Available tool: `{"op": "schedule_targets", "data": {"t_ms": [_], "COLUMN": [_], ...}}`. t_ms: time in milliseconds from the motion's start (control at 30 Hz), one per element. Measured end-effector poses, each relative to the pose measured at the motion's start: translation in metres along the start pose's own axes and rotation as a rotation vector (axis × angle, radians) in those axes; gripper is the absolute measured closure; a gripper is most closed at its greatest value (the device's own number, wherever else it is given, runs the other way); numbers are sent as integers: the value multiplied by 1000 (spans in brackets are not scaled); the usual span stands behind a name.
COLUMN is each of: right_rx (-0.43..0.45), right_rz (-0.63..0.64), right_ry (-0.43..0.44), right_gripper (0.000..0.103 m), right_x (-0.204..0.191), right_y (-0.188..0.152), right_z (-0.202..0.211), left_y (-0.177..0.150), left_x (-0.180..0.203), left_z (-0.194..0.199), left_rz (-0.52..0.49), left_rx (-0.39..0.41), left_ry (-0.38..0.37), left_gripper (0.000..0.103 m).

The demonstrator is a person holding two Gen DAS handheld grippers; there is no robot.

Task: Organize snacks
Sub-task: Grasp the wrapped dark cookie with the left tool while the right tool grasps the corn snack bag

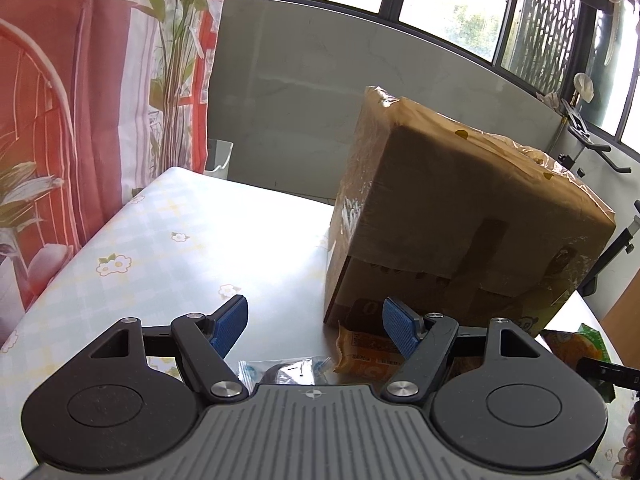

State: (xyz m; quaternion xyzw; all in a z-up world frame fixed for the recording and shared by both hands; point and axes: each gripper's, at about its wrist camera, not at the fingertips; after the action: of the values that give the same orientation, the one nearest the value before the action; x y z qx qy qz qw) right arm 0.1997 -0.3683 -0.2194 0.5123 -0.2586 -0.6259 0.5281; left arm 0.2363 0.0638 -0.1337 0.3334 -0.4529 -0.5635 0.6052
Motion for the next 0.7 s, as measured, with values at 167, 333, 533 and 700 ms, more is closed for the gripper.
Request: {"op": "schedule_targets", "data": {"t_ms": [167,333,533,700], "right_rx": [12,-9,-23,-20], "right_rz": [14,59,78,71], "right_ry": [18,50,48,42], "right_gripper": [19,19,19,19], "right_x": [-13,-27,-34,-31], "right_y": [-1,-6,-7,-8], "right_z": [8,4,-3,2], "left_y": [-6,-19,-35,-45], "left_x": [-8,-10,-2,-7], "left_z": [-3,-12,-34,-53], "left_rz": [9,-11,-55,-50], "left_rx": [-25,-81,-163,-203], "left_ry": [19,24,8,34], "left_gripper": [27,27,26,26]}}
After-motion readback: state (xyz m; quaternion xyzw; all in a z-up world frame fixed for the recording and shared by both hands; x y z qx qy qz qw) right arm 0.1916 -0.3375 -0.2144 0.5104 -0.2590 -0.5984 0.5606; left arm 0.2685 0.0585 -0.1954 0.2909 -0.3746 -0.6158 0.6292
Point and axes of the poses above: each gripper's, at about its wrist camera, not at the fingertips, and z roughly against the way its jaws point, x to its right, y to its top, and after that the axes turned 13 degrees about x, right-handed
